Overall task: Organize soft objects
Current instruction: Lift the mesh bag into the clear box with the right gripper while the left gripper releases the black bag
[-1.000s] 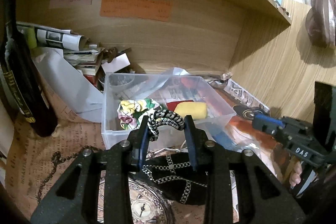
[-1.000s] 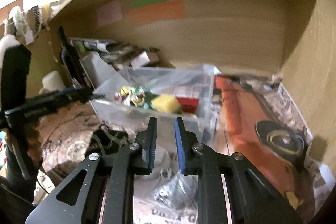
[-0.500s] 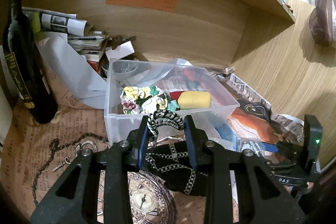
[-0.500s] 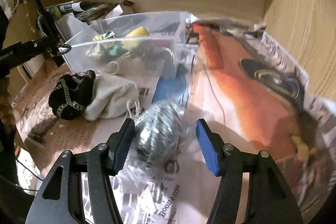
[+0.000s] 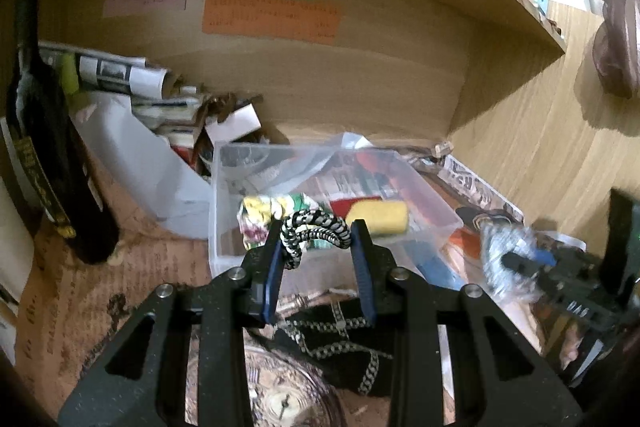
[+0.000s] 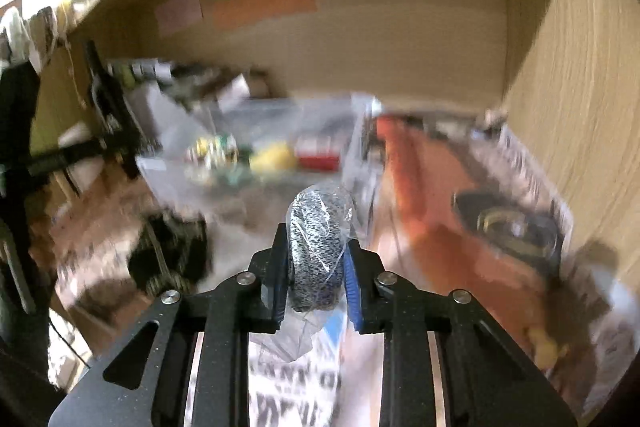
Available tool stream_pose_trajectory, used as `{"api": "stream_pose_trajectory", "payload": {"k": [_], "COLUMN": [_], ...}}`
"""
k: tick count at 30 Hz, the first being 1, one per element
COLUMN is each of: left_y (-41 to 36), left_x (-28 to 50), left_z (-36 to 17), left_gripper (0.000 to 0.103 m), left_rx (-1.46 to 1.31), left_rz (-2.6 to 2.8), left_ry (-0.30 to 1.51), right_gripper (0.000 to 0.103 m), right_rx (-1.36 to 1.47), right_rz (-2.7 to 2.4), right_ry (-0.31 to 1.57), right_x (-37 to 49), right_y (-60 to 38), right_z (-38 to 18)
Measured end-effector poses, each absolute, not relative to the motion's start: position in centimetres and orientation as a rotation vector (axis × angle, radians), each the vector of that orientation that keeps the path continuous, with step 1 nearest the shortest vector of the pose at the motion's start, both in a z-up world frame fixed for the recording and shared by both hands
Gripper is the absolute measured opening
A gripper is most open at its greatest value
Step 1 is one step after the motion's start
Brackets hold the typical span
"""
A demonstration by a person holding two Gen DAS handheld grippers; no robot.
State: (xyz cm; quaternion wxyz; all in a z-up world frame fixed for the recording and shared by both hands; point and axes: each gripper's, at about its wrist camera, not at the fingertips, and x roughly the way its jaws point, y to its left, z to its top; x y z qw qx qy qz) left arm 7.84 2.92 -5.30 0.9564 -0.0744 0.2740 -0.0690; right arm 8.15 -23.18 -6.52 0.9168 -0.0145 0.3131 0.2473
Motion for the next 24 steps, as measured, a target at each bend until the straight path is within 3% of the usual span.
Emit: {"api": "stream_pose_trajectory", "payload": {"k": [10,24], "left_y": [4.3,5.2], "left_x": [11.3,16.5], "left_z": [-4.7,-8.8], "left_gripper": [0.032,0.032], "left_rx": [-0.156,-0.121], "left_rz": [-0.109,-0.118], "left_ry": [0.565,0.723], "right_gripper": [0.022,0.022], "right_rx": [-0.022,-0.172], "right_rz": [0.587,0.702], "right_ry": [0.514,0.657], "right_x": [12.0,18.3], "right_y": [-18.8,-10.2], "right_z": [-3.1,-7.0]}}
